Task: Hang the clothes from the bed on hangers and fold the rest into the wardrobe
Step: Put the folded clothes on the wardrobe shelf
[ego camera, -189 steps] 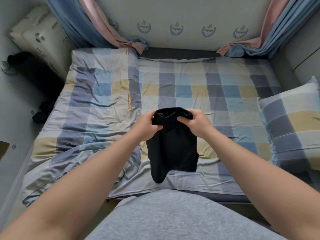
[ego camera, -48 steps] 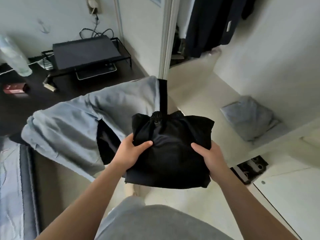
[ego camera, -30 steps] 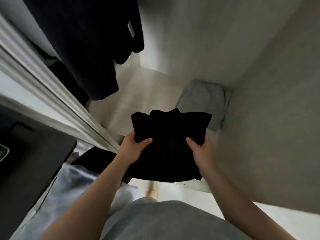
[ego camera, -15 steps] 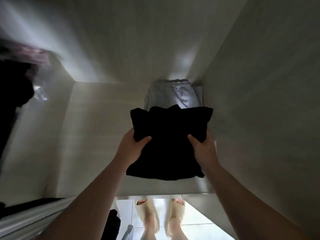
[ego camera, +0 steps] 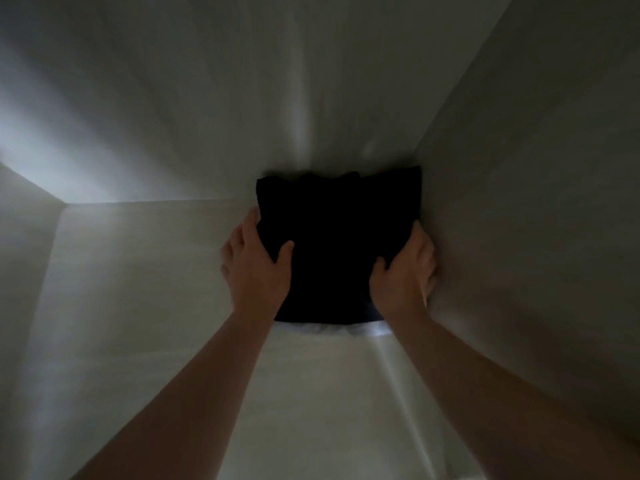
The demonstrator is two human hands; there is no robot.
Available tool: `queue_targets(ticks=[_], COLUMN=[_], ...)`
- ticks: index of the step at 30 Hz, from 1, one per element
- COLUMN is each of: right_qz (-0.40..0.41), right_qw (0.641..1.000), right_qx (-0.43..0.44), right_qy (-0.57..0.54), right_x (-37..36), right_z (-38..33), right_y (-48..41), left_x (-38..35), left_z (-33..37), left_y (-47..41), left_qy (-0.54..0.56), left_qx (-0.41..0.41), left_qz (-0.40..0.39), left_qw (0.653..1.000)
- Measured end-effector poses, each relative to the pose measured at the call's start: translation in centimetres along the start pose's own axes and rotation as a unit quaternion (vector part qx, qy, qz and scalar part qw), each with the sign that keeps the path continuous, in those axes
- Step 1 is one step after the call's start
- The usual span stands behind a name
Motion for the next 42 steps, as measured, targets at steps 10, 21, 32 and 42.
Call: queue_targets(ticks=[10,21,32,42], right_qz=[-0.128,-0.108,-0.291,-0.387], right_qw=[0.956,0.952,0.917,0.876], right_qx=[0.159,0.146,0.114,0.146], right_qy=[0.212,0.246,0.25,0.249], right_x=[-8.6,-10.7,-5.1,1.1], right_z=[2.2,2.8,2.2,4.3], right_y=[-2.1,-3.8,1.3,18.6], left_x=[-7.8,-8.7,-4.9,1.0], left_z=[-3.1,-2.1,-3.2,-12.2], left_y=[-2.5,-4.5,4.3,21.4], left_qy=[-0.226,-0.247,-0.277,-0.292], left_qx=[-0.126,-0.126,-0.05,0.074], left_qz=[-0.065,-0.072,-0.19,-0.283], left_qw=[0.964,0.958,0.941,0.91])
Point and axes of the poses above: each hand's wrist, its own y-axis away from the middle knuckle, its own x-axis out of the back of the hand, z = x × y, the point moved 3 cm from there along -y, towards the middle knuckle, and after that the axes turned 11 degrees about x, right-handed, at the moved point
